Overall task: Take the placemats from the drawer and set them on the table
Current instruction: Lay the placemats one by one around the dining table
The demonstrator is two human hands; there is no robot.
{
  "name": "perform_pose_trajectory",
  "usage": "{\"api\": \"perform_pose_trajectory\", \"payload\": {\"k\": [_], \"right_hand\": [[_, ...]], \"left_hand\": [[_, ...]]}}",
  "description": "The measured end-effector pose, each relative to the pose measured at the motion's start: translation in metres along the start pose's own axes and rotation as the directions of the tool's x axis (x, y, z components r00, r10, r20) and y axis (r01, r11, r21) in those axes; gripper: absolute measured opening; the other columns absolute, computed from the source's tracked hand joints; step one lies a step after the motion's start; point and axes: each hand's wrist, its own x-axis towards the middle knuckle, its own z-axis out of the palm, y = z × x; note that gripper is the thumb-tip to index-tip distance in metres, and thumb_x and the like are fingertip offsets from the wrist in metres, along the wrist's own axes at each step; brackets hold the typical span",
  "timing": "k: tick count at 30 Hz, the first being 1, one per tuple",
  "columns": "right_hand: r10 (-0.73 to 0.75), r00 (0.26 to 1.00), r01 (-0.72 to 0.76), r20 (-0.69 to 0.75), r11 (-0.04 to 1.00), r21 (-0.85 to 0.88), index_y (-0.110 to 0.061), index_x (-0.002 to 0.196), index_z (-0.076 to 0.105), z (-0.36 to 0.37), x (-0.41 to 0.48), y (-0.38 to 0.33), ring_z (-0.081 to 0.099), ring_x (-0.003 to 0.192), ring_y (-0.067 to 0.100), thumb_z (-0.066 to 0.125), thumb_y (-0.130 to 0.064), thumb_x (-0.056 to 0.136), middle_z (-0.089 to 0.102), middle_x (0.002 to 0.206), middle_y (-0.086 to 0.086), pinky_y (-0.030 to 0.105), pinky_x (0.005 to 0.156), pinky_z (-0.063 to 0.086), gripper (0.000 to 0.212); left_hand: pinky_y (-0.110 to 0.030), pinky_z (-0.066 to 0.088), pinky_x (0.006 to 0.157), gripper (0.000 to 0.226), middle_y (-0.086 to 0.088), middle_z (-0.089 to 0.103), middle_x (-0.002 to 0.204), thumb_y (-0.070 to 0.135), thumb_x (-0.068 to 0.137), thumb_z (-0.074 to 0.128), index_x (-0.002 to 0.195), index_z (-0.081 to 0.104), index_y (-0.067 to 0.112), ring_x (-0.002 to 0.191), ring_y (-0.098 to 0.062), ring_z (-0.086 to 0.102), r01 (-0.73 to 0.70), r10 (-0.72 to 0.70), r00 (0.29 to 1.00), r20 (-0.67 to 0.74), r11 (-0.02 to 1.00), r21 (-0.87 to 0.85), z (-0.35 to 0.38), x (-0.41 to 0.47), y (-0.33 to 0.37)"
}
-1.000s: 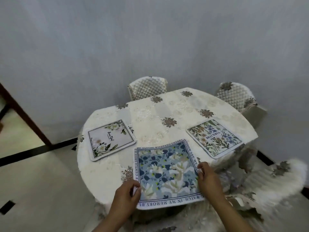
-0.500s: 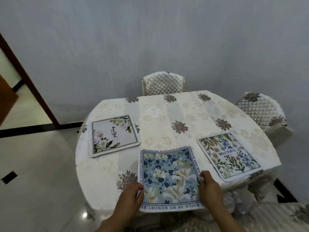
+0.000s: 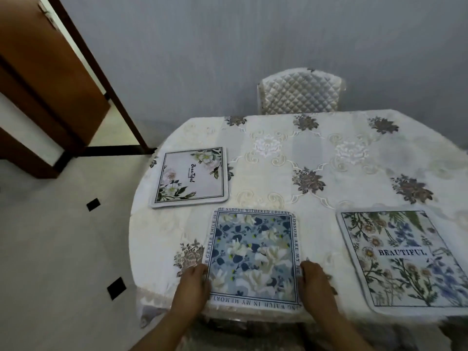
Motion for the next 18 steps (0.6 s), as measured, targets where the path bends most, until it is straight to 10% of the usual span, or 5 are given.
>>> {"api": "perform_pose_trajectory", "payload": {"k": [5,8,13,18], "right_hand": [[-0.081,0.994,0.067,-0.078,0.983,-0.174,0.002,0.102,0.062,0.011,-0.002,0.018,0.059,0.09,0.044,0.074,-0.007,0.075,0.062,0.103,0.027,0.049,0.077,0.052,0.032],[-0.196,0.976,0.175,-0.089,0.963,-0.207,0.001,0.125,0.059,0.025,-0.01,-0.003,0.052,0.122,0.046,0.048,-0.028,0.093,0.055,0.132,0.028,0.055,0.105,0.042,0.044],[-0.369,0.928,0.373,0.059,0.903,-0.213,-0.009,0.141,0.049,0.059,-0.013,-0.068,0.033,0.143,0.032,0.031,-0.039,0.096,0.044,0.151,0.013,0.045,0.111,0.016,0.057],[-0.391,0.901,0.431,0.188,0.861,-0.272,-0.01,0.153,0.021,0.087,-0.002,-0.052,0.005,0.151,0.028,0.023,-0.049,0.101,0.019,0.162,0.01,0.045,0.117,0.008,0.065]], "left_hand": [[-0.045,0.045,0.093,0.04,-0.02,0.052,0.129,0.026,0.087,0.06,0.126,0.056,0.016,0.115,-0.038,0.049,0.052,-0.038,0.997,-0.067,0.971,0.234,0.029,-0.011,0.01],[-0.049,0.028,0.112,0.055,-0.018,0.032,0.153,0.041,0.094,0.05,0.143,0.041,0.02,0.141,-0.036,0.028,-0.048,0.052,0.999,-0.011,0.967,0.25,0.043,-0.012,0.027],[-0.052,0.019,0.118,0.056,-0.016,0.034,0.155,0.033,0.095,0.048,0.145,0.04,0.008,0.144,-0.039,0.029,-0.328,0.331,0.943,0.03,0.909,0.256,0.075,0.005,0.053],[-0.048,0.002,0.118,0.067,-0.01,0.003,0.161,0.04,0.099,0.032,0.154,0.011,0.009,0.15,-0.033,0.003,-0.338,0.31,0.941,0.137,0.886,0.317,0.095,0.021,0.039]]}}
